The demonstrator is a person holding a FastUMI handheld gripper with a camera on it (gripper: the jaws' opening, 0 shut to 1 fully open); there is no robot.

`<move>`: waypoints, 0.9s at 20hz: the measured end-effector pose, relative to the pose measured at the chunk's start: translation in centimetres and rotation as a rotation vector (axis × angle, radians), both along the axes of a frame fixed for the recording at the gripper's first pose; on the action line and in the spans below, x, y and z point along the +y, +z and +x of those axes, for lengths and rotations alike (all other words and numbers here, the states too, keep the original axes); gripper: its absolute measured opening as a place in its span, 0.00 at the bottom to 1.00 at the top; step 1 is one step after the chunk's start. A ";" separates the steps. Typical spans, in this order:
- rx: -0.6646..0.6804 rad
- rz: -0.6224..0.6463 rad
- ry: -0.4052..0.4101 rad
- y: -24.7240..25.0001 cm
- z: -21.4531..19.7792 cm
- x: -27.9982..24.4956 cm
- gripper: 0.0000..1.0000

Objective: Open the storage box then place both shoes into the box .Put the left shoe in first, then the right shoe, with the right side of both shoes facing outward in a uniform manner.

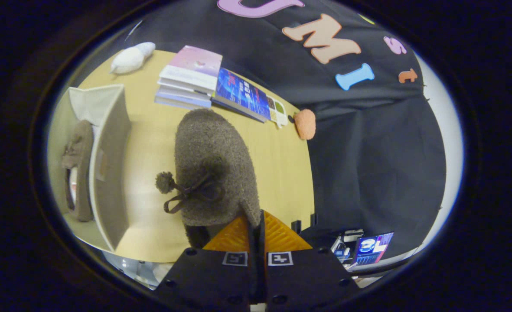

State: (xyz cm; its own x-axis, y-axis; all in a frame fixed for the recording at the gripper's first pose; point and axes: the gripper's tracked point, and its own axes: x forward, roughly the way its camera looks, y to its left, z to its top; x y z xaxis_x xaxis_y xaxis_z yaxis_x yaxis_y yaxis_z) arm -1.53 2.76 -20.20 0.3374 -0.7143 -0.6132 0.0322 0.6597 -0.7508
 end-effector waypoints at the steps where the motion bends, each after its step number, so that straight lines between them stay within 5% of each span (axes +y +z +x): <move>1: -0.019 0.006 0.019 0.8 0.3 1.8 0.04; 9: -0.078 0.263 0.050 0.8 1.4 15.4 0.03; 18: 0.071 0.346 -0.100 -9.4 0.8 17.3 0.04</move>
